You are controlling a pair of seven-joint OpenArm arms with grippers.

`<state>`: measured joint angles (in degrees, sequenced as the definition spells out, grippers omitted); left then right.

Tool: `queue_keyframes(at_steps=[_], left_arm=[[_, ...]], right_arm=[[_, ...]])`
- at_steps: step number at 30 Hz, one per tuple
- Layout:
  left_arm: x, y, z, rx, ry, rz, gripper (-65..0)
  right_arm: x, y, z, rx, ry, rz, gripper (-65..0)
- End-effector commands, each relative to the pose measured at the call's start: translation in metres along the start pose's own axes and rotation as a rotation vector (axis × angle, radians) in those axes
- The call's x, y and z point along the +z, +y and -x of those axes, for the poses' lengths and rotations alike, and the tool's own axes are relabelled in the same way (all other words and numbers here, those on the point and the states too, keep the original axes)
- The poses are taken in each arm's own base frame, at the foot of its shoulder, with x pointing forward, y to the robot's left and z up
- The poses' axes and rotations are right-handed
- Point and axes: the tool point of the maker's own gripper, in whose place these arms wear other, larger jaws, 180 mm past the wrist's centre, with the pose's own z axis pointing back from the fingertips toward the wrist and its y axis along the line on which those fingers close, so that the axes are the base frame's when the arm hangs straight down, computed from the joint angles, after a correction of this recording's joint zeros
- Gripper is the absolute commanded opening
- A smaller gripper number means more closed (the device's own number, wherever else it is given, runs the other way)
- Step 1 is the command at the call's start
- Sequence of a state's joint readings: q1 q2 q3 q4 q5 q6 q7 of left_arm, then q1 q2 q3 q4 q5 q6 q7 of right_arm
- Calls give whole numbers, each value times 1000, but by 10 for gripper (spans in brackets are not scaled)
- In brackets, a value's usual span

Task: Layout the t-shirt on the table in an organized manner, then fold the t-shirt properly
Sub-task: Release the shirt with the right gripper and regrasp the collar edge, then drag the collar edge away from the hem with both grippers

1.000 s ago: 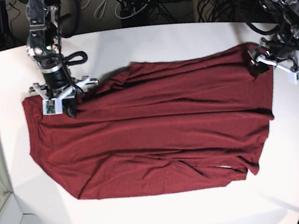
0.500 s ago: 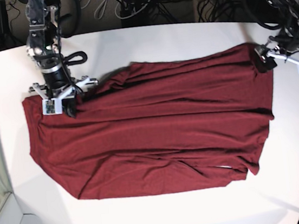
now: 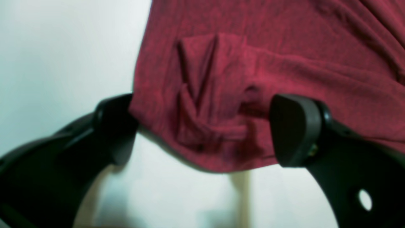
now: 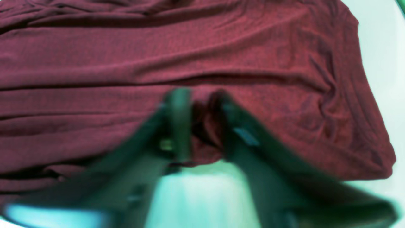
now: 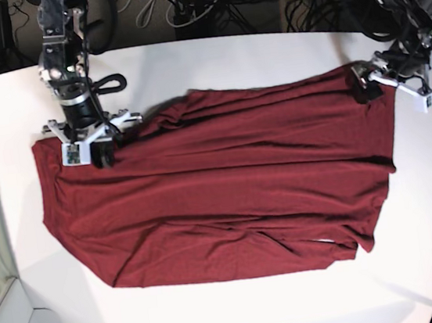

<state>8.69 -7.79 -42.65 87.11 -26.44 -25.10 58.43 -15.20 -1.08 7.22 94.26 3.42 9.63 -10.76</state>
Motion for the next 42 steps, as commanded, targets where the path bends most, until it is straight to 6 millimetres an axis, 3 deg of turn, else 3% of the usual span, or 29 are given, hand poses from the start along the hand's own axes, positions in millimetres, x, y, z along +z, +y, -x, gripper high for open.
queue_keyframes(at_steps=[1,3,6,11,14,16,19,23,26,32,42], left_arm=[[3,0,-8,-13,-18,0,-15],[2,-2,-9,-17,-17,5,-15],[-2,-4,-4,-19,2,14,-15],[-7,0,6,1,32,15,-16],[-8,0,3,4,14,15,-29],[-7,2,2,5,-7,12,-88],[-8,2,3,7,-7,13,-242],[-8,2,3,9,-4,13,-448],[-12,6,13,30,21,11,-537],[-20,12,34,73,76,11,-527],[-20,12,34,72,75,11,-527]], right_arm=[[2,-1,-16,-1,-57,0,-404],[3,-1,-15,-2,-55,-2,-314],[10,-1,-17,2,-61,-1,-242],[28,17,-27,15,-89,-42,-223],[39,42,-19,20,-69,-106,-223],[44,59,-9,17,-43,-152,-223],[45,76,10,10,5,-196,-223],[42,81,31,6,58,-207,-223],[37,81,37,5,73,-207,-223],[35,80,45,4,95,-206,-223],[30,88,50,2,106,-225,-222]])
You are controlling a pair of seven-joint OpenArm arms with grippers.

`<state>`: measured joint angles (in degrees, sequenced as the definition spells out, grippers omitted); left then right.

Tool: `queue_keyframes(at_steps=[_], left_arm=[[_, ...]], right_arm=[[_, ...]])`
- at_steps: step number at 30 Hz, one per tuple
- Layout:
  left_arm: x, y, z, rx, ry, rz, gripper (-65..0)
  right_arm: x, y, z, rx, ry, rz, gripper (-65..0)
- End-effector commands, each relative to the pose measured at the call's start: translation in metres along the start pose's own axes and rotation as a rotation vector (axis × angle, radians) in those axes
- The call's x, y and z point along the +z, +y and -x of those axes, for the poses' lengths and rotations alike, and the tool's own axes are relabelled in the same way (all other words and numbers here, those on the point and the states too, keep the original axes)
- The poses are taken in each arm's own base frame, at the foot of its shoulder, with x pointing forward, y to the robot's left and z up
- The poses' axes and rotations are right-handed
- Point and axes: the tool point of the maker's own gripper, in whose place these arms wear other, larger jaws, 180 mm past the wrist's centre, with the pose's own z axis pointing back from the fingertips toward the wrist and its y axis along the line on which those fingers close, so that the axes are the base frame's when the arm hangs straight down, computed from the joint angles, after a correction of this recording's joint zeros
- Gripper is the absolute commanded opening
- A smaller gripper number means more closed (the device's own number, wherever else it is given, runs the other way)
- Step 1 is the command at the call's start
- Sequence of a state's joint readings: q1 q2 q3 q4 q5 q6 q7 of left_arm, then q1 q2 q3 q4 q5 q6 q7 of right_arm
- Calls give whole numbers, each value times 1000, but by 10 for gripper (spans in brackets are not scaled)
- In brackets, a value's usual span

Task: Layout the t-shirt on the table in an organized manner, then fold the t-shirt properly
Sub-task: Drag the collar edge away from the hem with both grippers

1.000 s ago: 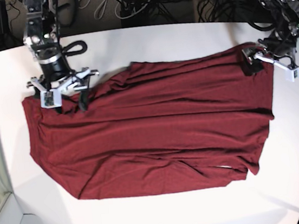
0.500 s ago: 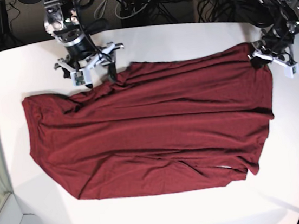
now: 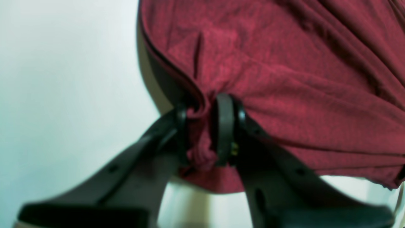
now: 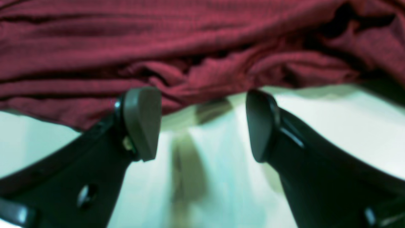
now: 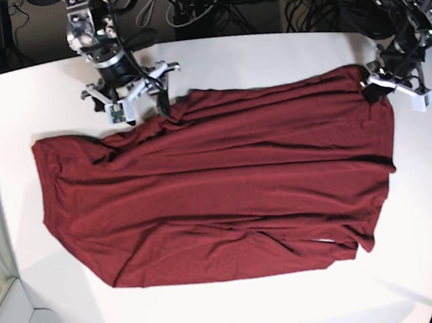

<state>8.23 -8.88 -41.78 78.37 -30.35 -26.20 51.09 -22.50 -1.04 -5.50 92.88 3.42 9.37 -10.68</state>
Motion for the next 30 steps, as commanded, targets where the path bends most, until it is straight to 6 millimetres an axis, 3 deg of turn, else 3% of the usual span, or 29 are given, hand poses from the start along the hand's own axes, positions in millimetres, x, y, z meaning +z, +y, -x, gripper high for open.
queue_keyframes(at_steps=[1,9,13,18,22,30], left_arm=[[1,12,25,-16,114,-55,-527],[2,13,22,-20,109,-58,-528],[4,18,18,-32,107,-68,-528],[5,19,17,-32,104,-71,-528],[7,22,12,-42,97,-78,-528],[13,32,2,-64,96,-98,-528]], right_arm=[[-3,10,-12,-1,-46,-29,-223],[-8,25,-14,7,-46,-69,-251],[-13,23,-11,8,-29,-66,-406],[-14,20,0,10,52,-61,-649],[-8,21,-2,11,47,-61,-650],[22,26,-15,12,1,-60,-650]])
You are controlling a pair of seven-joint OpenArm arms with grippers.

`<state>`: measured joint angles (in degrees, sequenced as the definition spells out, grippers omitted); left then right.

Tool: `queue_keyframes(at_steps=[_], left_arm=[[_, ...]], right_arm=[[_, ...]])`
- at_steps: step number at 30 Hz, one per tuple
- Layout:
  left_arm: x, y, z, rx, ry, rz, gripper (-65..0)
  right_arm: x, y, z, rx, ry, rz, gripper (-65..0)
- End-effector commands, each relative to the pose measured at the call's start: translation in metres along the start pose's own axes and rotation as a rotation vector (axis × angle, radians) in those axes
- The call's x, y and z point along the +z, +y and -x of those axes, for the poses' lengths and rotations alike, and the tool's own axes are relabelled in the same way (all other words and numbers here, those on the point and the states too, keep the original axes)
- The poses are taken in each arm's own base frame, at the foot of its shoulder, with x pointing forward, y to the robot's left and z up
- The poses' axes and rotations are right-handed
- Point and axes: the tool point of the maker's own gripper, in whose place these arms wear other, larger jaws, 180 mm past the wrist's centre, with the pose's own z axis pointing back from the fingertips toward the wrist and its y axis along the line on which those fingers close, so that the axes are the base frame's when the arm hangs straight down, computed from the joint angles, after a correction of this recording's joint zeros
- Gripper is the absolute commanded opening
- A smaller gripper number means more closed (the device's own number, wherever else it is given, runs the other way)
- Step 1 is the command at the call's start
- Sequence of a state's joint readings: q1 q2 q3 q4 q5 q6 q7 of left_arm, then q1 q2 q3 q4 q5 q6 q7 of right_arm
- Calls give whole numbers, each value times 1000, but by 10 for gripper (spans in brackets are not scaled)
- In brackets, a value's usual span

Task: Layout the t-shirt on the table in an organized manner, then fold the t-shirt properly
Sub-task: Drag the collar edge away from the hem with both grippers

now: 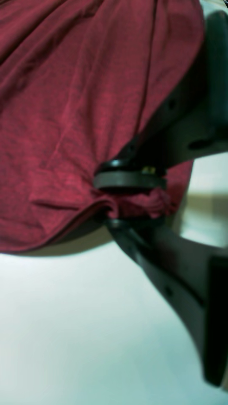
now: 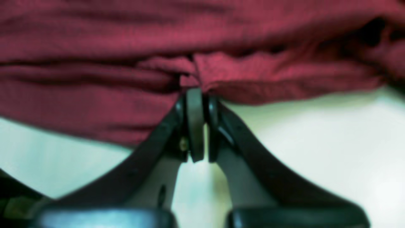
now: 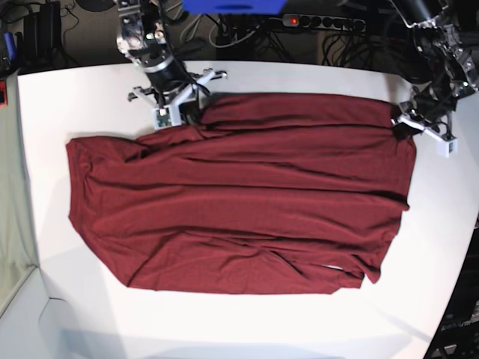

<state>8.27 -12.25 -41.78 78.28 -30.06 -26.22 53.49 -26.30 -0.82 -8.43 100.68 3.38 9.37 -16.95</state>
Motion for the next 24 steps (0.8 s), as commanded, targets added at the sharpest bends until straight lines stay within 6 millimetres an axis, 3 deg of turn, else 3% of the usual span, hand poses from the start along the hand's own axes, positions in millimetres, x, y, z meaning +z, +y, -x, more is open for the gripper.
queue_keyframes(at_steps=[1,5,12,24], left_arm=[[4,15,11,-19,63,-58,-528],[7,17,16,-25,72,-66,-528],[25,9,1,-100,19,-79,-528],[28,14,6,-108,33,-91,-527]], right_arm=[[6,4,-10,-6,-42,-9,-650],[16,6,-1,-14,-22,-8,-650],[30,7,26,-14,47,-13,-650],[48,5,53,-14,118,-8,-650]])
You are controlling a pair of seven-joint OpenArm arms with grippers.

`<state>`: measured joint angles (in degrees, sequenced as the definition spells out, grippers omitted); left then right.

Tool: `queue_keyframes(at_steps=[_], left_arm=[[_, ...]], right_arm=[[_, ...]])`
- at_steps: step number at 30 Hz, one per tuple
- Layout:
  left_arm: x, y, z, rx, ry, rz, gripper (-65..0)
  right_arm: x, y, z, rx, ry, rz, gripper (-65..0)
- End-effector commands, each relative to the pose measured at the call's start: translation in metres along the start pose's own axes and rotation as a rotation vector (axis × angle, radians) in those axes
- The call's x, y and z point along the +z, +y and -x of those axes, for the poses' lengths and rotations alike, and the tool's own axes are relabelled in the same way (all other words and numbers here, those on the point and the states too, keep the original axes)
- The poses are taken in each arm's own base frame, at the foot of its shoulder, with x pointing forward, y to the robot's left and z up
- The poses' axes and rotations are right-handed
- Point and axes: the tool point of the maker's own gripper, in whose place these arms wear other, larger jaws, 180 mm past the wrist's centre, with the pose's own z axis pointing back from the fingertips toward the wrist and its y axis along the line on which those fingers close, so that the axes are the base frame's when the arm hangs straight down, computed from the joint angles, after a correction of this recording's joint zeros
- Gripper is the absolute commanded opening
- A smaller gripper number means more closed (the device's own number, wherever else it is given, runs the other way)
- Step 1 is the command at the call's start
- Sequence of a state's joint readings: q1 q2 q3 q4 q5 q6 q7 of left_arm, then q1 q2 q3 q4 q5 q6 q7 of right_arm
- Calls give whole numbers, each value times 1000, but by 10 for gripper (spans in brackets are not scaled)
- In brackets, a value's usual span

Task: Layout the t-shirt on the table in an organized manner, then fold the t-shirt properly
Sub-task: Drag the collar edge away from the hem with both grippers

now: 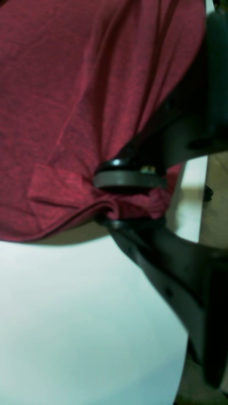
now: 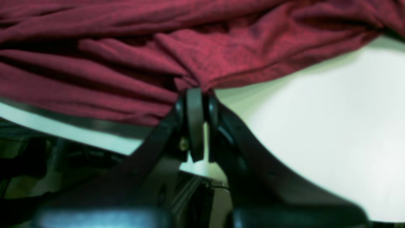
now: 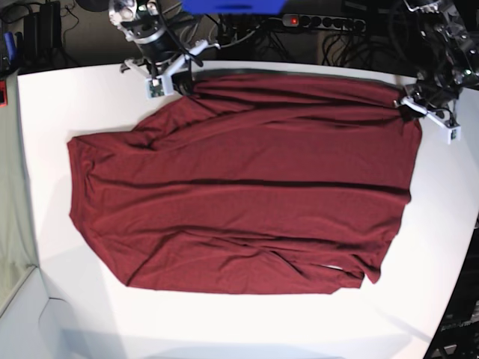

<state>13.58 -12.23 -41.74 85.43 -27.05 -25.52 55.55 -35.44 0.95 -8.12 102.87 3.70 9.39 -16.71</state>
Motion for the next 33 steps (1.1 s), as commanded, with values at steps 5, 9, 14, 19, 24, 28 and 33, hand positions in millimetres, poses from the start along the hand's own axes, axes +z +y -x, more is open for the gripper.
queue_keyframes(at_steps=[5,9,14,19,24,28,33], left_arm=[[4,5,-8,-17,-13,-16,-526],[7,5,-4,-21,-7,-18,-527],[8,6,-3,-24,-7,-19,-528],[25,12,-11,-38,-52,-52,-528],[36,23,-21,-35,-85,-85,-528],[35,26,-17,-27,-74,-91,-528],[34,24,-17,-25,-77,-87,-528]], right_arm=[[15,5,11,-6,13,-13,-650],[23,7,7,-10,-14,-14,-650],[30,9,0,-14,-76,-13,-650],[36,10,3,-24,-97,-12,-650],[37,12,6,-26,-91,-15,-650],[40,15,9,-30,-85,-20,-650],[40,15,9,-30,-85,-21,-650]])
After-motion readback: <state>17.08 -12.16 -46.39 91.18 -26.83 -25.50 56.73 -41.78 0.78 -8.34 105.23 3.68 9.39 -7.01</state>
